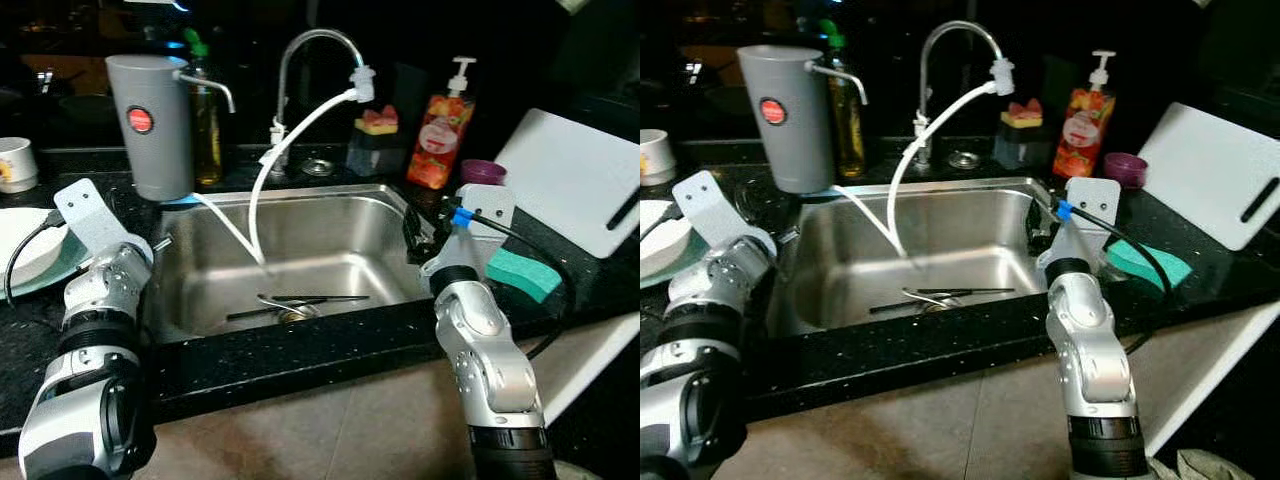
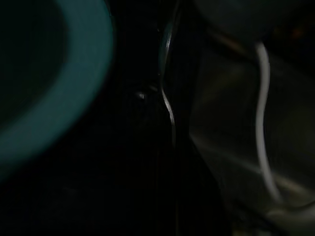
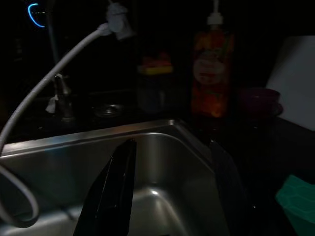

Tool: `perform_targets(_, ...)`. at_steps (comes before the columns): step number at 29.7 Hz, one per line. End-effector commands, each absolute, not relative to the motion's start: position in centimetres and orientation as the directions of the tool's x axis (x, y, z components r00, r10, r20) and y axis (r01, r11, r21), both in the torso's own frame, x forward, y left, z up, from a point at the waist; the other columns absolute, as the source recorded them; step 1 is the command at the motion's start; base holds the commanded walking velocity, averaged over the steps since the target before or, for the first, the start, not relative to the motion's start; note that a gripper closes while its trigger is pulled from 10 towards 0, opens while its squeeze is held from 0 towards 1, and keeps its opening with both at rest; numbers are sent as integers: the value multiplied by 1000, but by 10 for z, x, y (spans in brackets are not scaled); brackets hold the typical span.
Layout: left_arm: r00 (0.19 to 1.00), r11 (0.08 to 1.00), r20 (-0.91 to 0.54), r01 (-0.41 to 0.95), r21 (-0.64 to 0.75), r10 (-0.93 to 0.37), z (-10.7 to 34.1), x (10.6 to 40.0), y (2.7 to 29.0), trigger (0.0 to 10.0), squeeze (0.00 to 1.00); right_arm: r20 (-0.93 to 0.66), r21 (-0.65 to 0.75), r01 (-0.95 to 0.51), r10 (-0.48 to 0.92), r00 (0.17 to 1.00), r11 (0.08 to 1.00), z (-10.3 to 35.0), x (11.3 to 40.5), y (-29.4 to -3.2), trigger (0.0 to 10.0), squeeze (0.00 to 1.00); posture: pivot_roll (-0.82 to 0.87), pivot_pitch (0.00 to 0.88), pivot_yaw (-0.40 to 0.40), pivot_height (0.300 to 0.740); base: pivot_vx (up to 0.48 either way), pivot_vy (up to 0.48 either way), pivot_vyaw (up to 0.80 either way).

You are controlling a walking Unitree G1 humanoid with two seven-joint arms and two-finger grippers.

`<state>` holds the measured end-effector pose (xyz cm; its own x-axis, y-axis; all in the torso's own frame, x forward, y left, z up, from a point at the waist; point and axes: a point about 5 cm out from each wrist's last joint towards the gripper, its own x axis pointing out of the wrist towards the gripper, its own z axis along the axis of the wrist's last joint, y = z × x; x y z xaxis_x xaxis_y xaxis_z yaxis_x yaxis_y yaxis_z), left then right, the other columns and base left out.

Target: Kitchen organization

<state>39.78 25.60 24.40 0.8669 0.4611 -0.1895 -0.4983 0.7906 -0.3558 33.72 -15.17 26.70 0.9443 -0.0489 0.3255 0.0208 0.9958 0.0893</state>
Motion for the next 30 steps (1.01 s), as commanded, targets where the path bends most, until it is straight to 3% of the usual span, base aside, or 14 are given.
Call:
perform_targets(1, 870, 829, -130, -493, -263, 476, 247, 396, 259, 0, 0, 337, 92, 27, -56, 940, 995, 268, 335, -154, 10000, 0, 83, 75, -65, 740, 0, 0, 0)
perform_targets(2, 870, 829, -130, -493, -263, 476, 247, 396, 259, 0, 0, 337, 92, 27, -56, 940, 995, 268, 335, -154, 10000, 0, 83, 75, -65, 740, 0, 0, 0)
perform_targets(3, 887, 858, -82, -460, -227, 454, 251, 397, 255, 4392, 0, 337, 92, 27, -57, 940, 995, 268, 335, -154, 10000, 0, 83, 75, -65, 740, 0, 0, 0)
perform_targets(4, 887, 858, -82, -460, -227, 454, 251, 397, 255, 4392, 0, 337, 92, 27, -57, 940, 995, 268, 335, -154, 10000, 0, 83, 75, -65, 740, 0, 0, 0)
perform_targets(5, 934, 930, 41, -348, -117, 355, 265, 397, 241, 10000, 0, 336, 92, 27, -56, 940, 995, 268, 335, -154, 10000, 0, 85, 77, -62, 740, 0, 0, 0)
perform_targets(9, 961, 971, 141, -240, -9, 239, 280, 394, 228, 10000, 0, 335, 90, 24, -52, 941, 996, 267, 335, -154, 10000, 0, 89, 81, -60, 740, 0, 0, 0)
perform_targets(10, 968, 984, 213, -151, 89, 130, 296, 389, 220, 10000, 0, 331, 84, 17, -44, 942, 996, 266, 335, -153, 10000, 0, 89, 81, -60, 740, 0, 0, 0)
perform_targets(13, 974, 988, 226, -60, 143, 27, 305, 386, 214, 10000, 0, 326, 76, 9, -33, 945, 997, 265, 335, -152, 10000, 0, 89, 81, -60, 740, 0, 0, 0)
perform_targets(16, 977, 983, 197, 49, 176, -83, 307, 383, 207, 10000, 0, 315, 60, 2, -21, 949, 998, 263, 336, -151, 10000, 0, 104, 93, -55, 740, 0, 0, 0)
perform_targets(18, 957, 957, 121, 244, 155, -264, 302, 376, 192, 10000, 0, 291, 37, 5, -16, 957, 999, 257, 335, -152, 10000, 0, 109, 94, -52, 740, 0, 0, 0)
perform_targets(21, 925, 922, 65, 364, 128, -374, 292, 370, 179, 10000, 0, 277, 30, 15, -23, 960, 999, 253, 334, -154, 10000, 0, 107, 95, -45, 740, 0, 0, 0)
perform_targets(28, 872, 854, -18, 484, 191, -490, 273, 355, 160, 10000, 0, 267, 23, 44, -49, 963, 999, 248, 327, -163, 10000, 0, 101, 97, -31, 740, 0, 0, 0)
perform_targets(29, 866, 842, -31, 493, 219, -499, 270, 354, 160, 10000, 216, 261, 20, 47, -51, 964, 999, 246, 325, -164, 10000, 0, 101, 97, -31, 740, 0, 0, 0)
perform_targets(30, 866, 842, -31, 493, 219, -499, 270, 354, 160, 10000, 216, 261, 20, 47, -51, 964, 999, 246, 325, -164, 10000, 0, 101, 97, -31, 740, 0, 0, 0)
